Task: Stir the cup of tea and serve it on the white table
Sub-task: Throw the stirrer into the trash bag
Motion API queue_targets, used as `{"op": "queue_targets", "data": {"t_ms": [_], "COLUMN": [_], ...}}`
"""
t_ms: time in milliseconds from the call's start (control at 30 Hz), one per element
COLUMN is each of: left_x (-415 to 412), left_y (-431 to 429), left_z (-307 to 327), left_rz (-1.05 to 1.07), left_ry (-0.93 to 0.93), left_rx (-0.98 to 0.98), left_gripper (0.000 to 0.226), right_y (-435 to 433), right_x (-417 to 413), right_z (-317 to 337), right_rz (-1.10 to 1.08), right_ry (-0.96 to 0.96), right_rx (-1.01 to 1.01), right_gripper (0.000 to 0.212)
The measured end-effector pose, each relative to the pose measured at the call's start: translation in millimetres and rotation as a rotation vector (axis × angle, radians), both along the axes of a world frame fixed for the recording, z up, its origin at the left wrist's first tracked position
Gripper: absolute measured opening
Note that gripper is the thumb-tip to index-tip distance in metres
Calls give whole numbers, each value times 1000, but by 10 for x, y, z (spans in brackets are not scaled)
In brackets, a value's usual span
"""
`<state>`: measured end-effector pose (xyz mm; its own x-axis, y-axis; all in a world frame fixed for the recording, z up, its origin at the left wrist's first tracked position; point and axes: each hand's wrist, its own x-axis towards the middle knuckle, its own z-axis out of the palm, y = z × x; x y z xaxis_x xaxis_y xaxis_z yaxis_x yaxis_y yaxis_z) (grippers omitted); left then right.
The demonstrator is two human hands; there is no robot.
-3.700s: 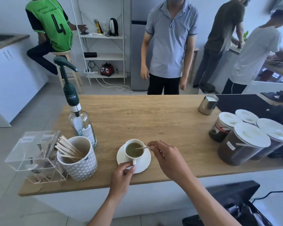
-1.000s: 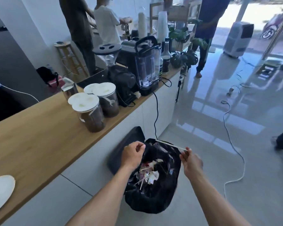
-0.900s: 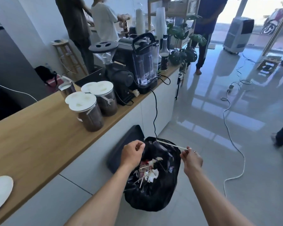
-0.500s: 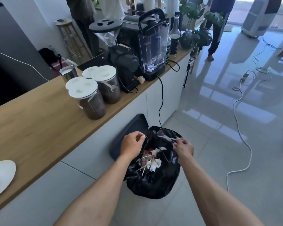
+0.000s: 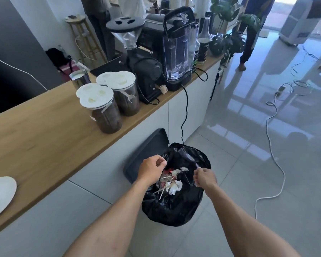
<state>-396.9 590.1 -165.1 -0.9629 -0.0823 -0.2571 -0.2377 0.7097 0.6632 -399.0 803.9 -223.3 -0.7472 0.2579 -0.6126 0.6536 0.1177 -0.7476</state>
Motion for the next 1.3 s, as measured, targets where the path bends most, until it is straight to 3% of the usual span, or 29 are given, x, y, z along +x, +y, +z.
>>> {"op": "queue_targets", "data": {"t_ms": [167,333,733,967,1300], "left_x": [29,118,487,862,1464], "left_y": [79,54,-898,-1956,-3252], "left_z": [63,70,160,494,920], "left_rz": [-44,-44,182,457,769], "left_ry": [-1,-11,4,121,245], "left_rx": [-56,-59,-94,-101,-143], "left_gripper": [18,23,21,23,21], "right_y": [-131,-264,-1227,-2551,-3981], "right_x": [40,74,-4,-41,189], "right_z": [193,348,521,967,1373], "right_rz": [268,365,629,899,1128], "right_ry": [132,174,227,471,563], "right_rx": [248,334,337,199,129], "right_gripper": [37,41,42,45,36]}}
